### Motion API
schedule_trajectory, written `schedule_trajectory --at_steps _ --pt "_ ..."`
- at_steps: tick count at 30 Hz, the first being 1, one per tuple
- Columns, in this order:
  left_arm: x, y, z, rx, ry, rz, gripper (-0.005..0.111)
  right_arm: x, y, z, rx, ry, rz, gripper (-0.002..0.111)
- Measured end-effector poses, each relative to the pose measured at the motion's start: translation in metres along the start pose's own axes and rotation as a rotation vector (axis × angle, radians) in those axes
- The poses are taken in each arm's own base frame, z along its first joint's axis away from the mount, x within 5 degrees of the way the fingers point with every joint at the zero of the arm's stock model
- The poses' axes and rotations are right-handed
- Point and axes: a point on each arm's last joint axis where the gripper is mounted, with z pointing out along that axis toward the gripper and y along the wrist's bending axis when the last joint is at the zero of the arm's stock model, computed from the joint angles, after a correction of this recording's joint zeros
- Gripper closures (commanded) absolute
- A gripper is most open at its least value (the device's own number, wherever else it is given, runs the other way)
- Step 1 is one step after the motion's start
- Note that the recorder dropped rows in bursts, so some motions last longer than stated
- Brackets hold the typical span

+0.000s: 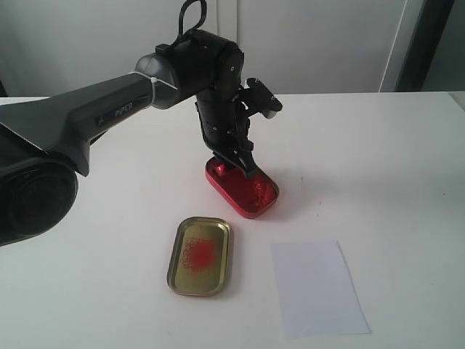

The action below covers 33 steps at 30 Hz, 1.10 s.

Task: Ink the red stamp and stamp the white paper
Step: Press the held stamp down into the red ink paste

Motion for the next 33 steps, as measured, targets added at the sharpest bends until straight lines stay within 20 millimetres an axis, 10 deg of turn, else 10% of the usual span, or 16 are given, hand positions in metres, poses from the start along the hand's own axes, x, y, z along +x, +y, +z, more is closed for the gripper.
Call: schedule_trajectory --at_steps 33 --pt "0.002 -0.001 0.015 -0.009 0.028 0.012 0.107 0.0 0.0 0.0 0.0 0.0 0.0 0.108"
